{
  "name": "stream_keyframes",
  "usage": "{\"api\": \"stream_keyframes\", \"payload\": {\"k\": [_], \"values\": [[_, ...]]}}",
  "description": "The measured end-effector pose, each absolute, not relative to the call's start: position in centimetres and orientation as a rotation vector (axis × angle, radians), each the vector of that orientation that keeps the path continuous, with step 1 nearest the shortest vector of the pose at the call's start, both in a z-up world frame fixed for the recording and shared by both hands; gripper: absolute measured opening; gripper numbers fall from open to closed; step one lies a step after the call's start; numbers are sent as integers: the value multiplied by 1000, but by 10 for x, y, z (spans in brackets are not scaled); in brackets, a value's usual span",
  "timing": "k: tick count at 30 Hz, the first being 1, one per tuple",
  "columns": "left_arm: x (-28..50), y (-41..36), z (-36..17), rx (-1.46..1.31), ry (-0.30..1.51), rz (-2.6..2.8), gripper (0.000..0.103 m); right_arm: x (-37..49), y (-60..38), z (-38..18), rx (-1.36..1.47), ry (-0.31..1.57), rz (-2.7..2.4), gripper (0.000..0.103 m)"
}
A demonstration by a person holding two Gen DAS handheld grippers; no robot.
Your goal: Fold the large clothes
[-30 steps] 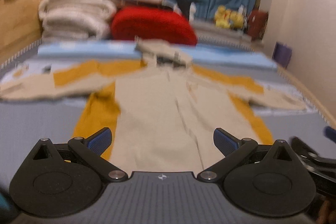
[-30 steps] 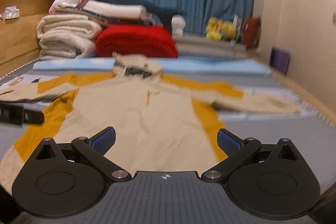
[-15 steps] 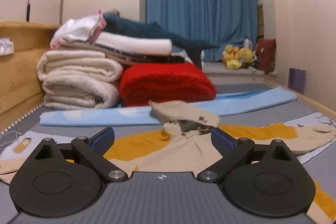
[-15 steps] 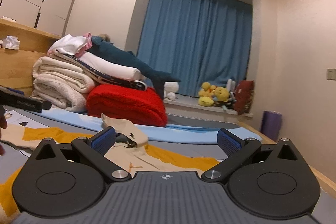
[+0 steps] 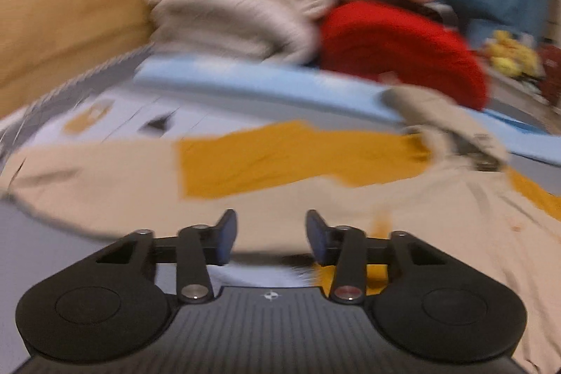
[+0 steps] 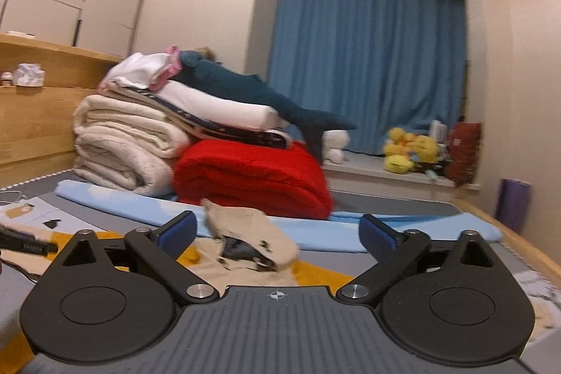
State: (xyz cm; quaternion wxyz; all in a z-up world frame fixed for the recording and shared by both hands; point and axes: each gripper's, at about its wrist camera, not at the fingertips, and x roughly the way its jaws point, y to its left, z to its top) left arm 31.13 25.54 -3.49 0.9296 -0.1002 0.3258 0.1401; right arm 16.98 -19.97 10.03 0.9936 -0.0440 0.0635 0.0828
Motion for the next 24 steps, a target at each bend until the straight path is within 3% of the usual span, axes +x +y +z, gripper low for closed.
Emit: {"api": "stream_keyframes", "payload": {"k": [3, 5, 7, 13, 17, 24], "values": [[305, 312, -55, -267, 698, 408, 41, 190, -194, 80, -56, 161, 213, 78], [301, 351, -66, -353, 711, 486, 41, 206, -188, 66, -27, 245, 229, 54], [299, 386, -71, -439, 703, 538, 41, 219, -182, 60, -7, 298, 260, 44], [290, 476, -82, -602, 651, 655, 47, 236, -173, 54, -21, 327, 288, 44], [274, 510, -85, -719, 621, 729, 51, 239, -177, 42, -30, 376, 291, 52], [264, 546, -92, -878, 532, 742, 52, 248, -173, 25, -36, 432, 295, 52]]}}
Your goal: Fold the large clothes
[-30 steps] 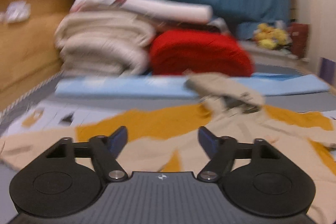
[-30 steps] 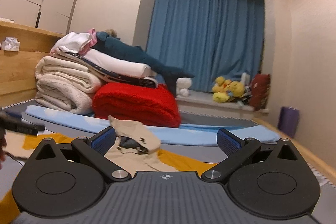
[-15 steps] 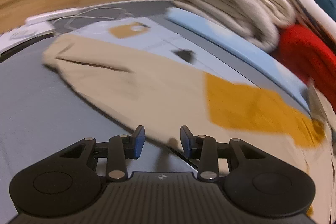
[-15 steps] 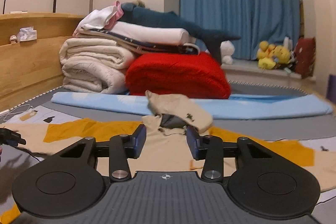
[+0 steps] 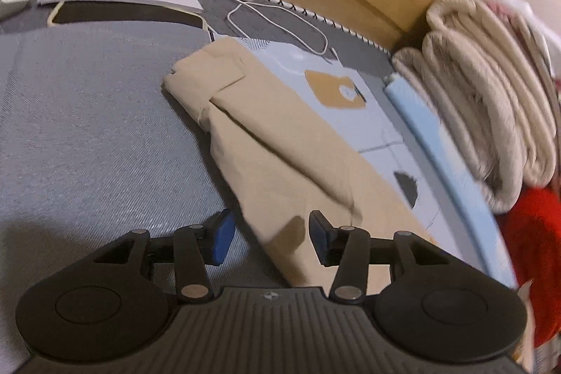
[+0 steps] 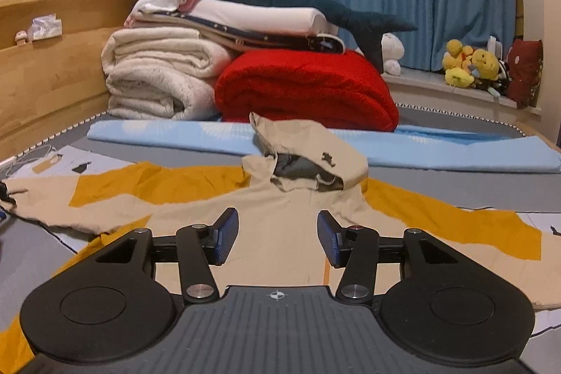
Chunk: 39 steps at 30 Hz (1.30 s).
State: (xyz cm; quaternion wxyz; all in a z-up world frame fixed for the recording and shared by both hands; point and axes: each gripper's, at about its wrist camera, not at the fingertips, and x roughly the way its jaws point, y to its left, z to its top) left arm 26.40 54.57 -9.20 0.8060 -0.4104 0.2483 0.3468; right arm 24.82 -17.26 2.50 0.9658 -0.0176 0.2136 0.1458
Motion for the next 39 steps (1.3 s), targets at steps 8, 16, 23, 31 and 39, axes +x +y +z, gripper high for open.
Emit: {"api": "stream_keyframes", "payload": {"k": [8, 16, 23, 31, 39], "values": [[266, 547, -94, -873, 514, 781, 17, 253, -170, 16, -29, 469, 283, 51], [270, 523, -66, -791, 436, 789, 0, 259, -175, 14, -20, 507, 270, 21], [308, 441, -1, -589, 399, 607, 0, 256, -190, 18, -11, 511, 249, 16], [352, 201, 76, -338, 363, 71, 0, 247, -213, 25, 0, 512, 219, 16], [366, -33, 54, -266, 680, -475, 25, 244, -253, 26, 50, 548, 118, 18]]}}
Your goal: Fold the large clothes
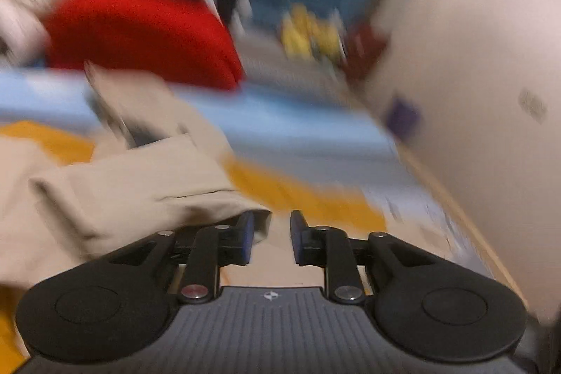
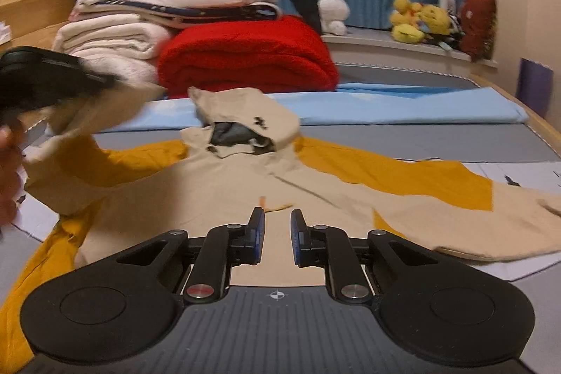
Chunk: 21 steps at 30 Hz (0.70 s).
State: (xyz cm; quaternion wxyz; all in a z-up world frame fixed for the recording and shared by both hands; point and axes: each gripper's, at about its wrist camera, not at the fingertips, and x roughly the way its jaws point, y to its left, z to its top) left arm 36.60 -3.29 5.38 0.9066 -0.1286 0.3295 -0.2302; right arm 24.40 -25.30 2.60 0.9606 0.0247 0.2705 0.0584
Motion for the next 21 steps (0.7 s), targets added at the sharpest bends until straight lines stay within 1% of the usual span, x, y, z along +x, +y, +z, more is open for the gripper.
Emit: {"api": "stream_keyframes", "payload": {"k": [2, 6, 9, 10, 13, 16, 21], "values": [[349, -35, 55, -244, 677, -453, 27, 246, -265, 26, 81, 562, 92, 25], [322, 3, 67, -199, 706, -246, 28, 250, -287, 32, 175, 575, 64, 25], [312, 41, 72, -220, 714, -61, 29, 253, -298, 37, 226, 561, 65, 25], [314, 56, 72, -236, 704, -14, 31, 254, -300, 38, 233, 558, 65, 25], [313, 80, 55, -224, 675, 67, 32, 257, -301, 36, 229, 540, 72, 18], [335, 77, 18, -137, 810, 118, 32, 266, -298, 32, 225, 543, 72, 18], [362, 76, 6, -111, 818, 29, 32, 284, -276, 13, 182, 582, 124, 19]]}}
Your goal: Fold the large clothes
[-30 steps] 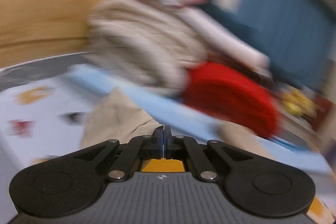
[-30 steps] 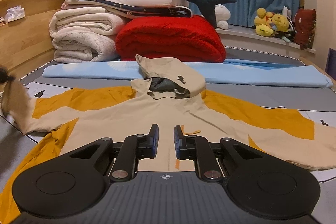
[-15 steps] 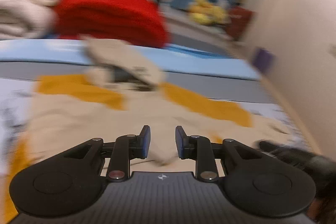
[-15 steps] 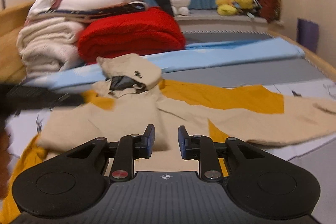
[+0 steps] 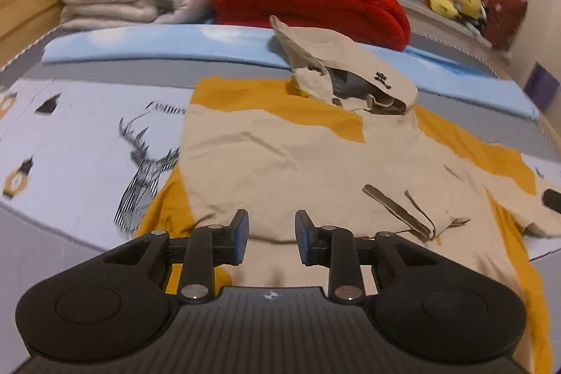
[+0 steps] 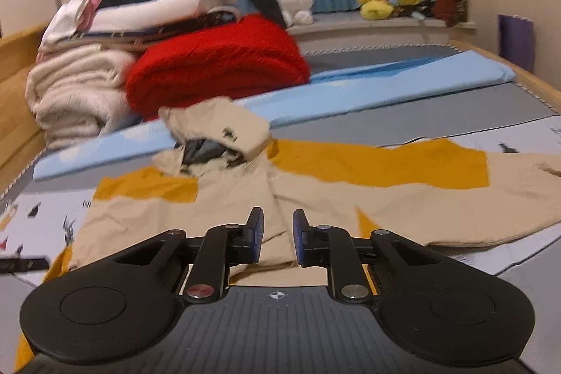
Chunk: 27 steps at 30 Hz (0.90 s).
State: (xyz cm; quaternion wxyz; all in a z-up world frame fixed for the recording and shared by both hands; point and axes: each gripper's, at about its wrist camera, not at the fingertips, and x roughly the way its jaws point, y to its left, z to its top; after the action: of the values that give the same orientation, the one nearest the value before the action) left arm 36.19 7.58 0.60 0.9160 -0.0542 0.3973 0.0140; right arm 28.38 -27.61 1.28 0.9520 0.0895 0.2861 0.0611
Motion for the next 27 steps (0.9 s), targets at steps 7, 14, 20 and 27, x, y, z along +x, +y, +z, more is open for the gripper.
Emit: {"api": "stream_keyframes", "payload": {"k": [7, 14, 20, 27], "values": [[362, 68, -6, -136, 862, 10, 32, 301, -220, -12, 12, 609, 241, 39], [374, 66, -18, -150, 908, -7, 38, 319, -171, -37, -119, 646, 304, 50], [378, 73, -19, -176, 920, 11, 42, 328, -147, -56, -302, 635, 324, 55], [387, 75, -23, -219, 941, 38, 45, 338, -138, -83, -469, 660, 297, 55]]}}
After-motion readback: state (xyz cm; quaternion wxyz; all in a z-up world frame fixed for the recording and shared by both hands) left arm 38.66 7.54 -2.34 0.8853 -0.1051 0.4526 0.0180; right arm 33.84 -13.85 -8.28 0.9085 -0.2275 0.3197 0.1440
